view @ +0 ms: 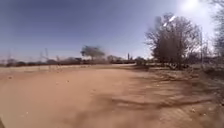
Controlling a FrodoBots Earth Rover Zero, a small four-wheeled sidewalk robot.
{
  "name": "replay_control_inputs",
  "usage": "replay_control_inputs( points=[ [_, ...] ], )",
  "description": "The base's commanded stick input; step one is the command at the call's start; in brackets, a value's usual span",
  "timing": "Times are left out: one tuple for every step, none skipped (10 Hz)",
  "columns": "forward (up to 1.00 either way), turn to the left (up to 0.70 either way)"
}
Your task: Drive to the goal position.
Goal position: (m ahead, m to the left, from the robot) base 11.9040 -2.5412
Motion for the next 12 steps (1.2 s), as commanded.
replay_control_inputs(
  points=[
    [1.0,0.0],
    [1.0,0.0],
    [1.0,0.0],
    [1.0,0.0],
    [1.0,0.0],
    [1.0,0.0],
    [1.0,0.0],
    [1.0,-0.27],
    [1.0,-0.27],
    [1.0,-0.27],
    [1.0,-0.27],
    [1.0,-0.27]
  ],
)
